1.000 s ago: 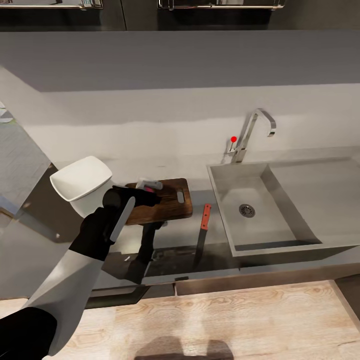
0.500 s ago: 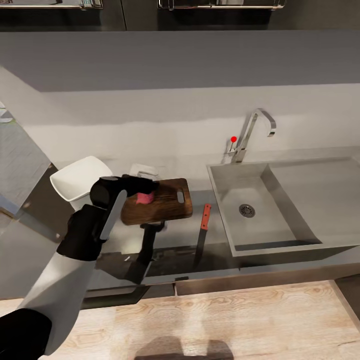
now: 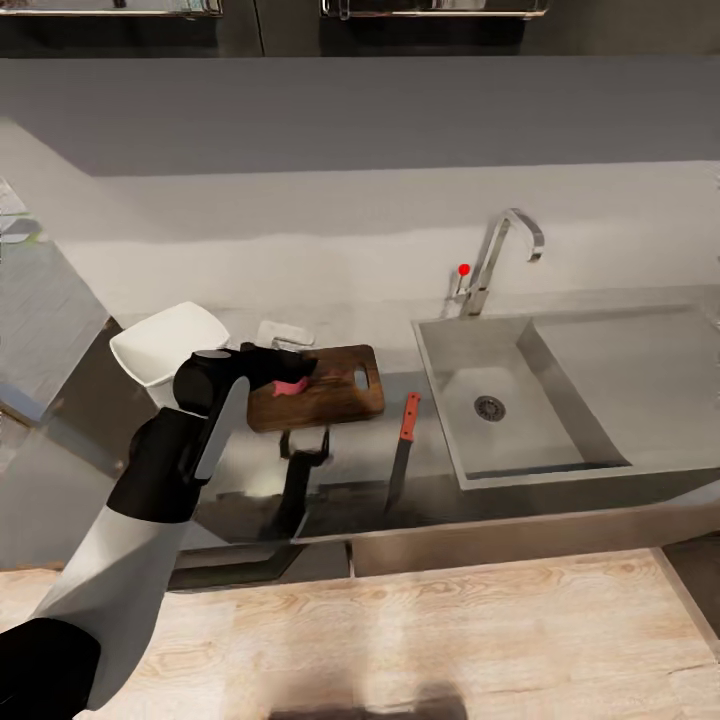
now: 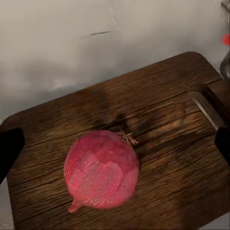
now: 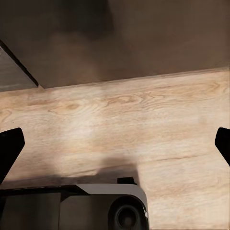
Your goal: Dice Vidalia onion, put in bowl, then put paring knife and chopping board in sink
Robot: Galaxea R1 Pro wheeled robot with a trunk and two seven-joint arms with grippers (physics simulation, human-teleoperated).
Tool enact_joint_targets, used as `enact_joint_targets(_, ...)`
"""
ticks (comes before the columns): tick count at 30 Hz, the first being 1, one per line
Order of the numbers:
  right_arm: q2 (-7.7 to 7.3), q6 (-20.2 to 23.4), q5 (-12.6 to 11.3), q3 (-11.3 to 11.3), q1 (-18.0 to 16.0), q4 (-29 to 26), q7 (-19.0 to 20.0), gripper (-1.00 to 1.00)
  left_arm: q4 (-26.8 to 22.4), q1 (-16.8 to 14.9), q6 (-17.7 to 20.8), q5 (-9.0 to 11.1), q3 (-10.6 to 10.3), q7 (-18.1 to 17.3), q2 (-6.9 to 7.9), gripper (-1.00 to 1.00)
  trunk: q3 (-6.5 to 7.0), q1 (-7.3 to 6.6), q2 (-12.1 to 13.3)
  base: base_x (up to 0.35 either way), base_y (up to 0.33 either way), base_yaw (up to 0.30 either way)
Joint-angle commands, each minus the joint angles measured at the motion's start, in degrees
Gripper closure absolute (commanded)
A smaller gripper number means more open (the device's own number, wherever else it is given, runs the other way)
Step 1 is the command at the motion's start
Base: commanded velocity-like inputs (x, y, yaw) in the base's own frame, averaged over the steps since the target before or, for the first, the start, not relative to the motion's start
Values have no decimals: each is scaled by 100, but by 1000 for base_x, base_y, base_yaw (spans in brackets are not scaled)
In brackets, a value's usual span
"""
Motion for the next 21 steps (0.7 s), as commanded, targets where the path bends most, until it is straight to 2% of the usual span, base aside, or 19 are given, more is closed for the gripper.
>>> enact_joint_targets(1, 5, -3, 50, -8, 1, -6, -30, -100, -2, -5, 22, 35, -8, 25, 5, -100, -8, 0, -10, -317, 0, 0)
enact_joint_targets(21, 4, -3, 50, -17, 2, -6, -30, -100, 16, -5, 22, 35, -8, 25, 5, -100, -8, 0, -10, -330, 0, 0)
